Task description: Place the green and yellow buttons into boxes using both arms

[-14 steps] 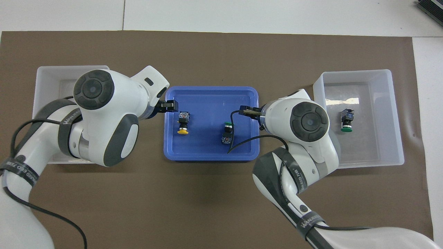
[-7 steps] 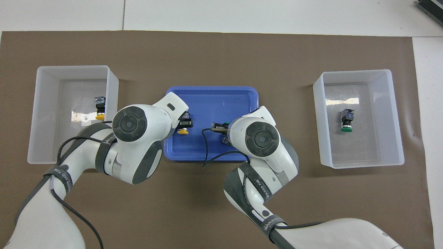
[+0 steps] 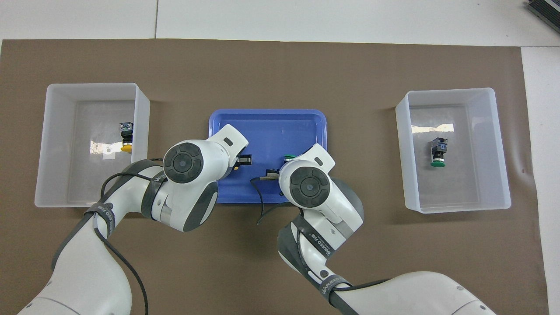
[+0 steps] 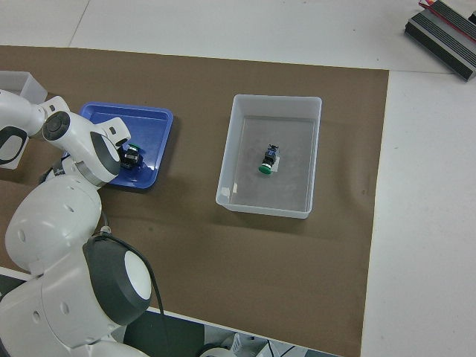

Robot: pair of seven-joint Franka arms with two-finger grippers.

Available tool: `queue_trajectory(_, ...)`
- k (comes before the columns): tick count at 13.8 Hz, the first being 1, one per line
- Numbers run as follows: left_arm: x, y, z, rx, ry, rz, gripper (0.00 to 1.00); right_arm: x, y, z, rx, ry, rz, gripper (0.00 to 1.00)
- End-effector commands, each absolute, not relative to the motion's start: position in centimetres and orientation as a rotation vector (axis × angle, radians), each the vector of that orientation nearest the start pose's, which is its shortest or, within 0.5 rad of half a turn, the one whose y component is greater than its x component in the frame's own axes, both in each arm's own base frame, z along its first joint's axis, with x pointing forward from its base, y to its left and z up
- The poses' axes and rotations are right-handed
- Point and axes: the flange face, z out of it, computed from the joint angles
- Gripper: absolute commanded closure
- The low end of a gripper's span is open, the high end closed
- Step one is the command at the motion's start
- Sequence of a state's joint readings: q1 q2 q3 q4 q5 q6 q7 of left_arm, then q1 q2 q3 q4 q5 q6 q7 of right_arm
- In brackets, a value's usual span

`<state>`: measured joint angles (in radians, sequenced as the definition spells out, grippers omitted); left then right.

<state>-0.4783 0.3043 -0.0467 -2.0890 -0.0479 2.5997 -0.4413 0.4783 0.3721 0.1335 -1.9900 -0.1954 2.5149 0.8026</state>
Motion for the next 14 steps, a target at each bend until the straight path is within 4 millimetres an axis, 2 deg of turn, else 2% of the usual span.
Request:
queue_trajectory(1,52.2,-30.0,29.8,-3.261,0.057,-0.291,0.85,51.0,35.3,29.4,-3.124,0.064,-0.279,1.0)
queue_trajectory(2,52.6,-29.7,30.1,-3.26,0.054,-0.3,0.98,51.5,34.7,30.2,-3.118,0.078,-0.293,1.0)
queue_trajectory(3,52.8,-29.5,30.2,-3.26,0.05,-0.298,1.0,52.1,33.9,31.4,-3.115,0.097,-0.312,1.0)
queue_trajectory(6,54.4,-29.1,32.4,-3.262,0.021,-0.31,1.0,54.3,29.6,35.2,-3.11,0.214,-0.352,1.0)
queue_trajectory(9,57.1,-27.1,37.4,-3.245,-0.044,-0.239,1.0,54.3,27.2,39.9,-3.127,0.211,-0.387,1.0)
queue_trajectory(11,58.4,-24.7,39.6,-3.248,-0.113,-0.243,1.0,55.5,23.3,41.5,-3.145,0.225,-0.4,1.0)
queue_trajectory(14,59.6,-21.2,40.7,-3.241,-0.19,-0.258,1.0,56.2,17.2,45.1,-3.188,0.177,-0.417,1.0)
